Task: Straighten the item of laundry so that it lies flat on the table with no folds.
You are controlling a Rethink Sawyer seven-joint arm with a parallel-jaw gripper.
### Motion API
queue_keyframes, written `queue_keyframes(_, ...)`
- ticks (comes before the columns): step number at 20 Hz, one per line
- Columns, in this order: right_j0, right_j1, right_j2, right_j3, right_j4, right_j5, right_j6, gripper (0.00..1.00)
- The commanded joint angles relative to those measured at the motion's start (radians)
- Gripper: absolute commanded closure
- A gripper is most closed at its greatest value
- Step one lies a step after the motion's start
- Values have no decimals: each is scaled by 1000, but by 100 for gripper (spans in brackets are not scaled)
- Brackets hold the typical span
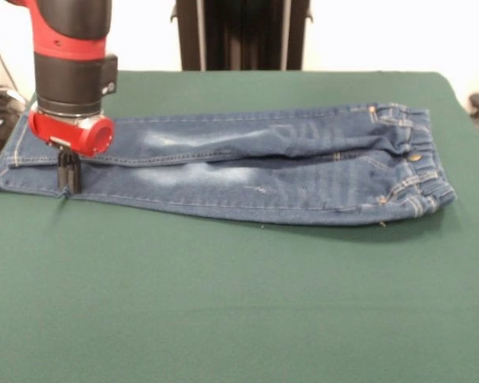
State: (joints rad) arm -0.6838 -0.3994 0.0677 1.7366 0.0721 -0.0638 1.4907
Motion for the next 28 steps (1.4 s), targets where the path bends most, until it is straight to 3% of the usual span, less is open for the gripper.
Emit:
queue_keyframes(1, 33, 223, 165, -65, -30, 171, 72, 100)
queue_keyframes(6, 138, 169, 66, -93, -4, 195, 117, 100)
queue_keyframes(11, 307, 138, -126, -186, -32, 7, 109, 100)
queue_keyframes(13, 330, 147, -160, -233, -48, -32, 89, 100)
queue_keyframes(19, 323, 170, -148, -349, -88, 54, 50, 100)
queue_keyframes(28, 262, 166, -65, -423, -197, 99, 20, 100)
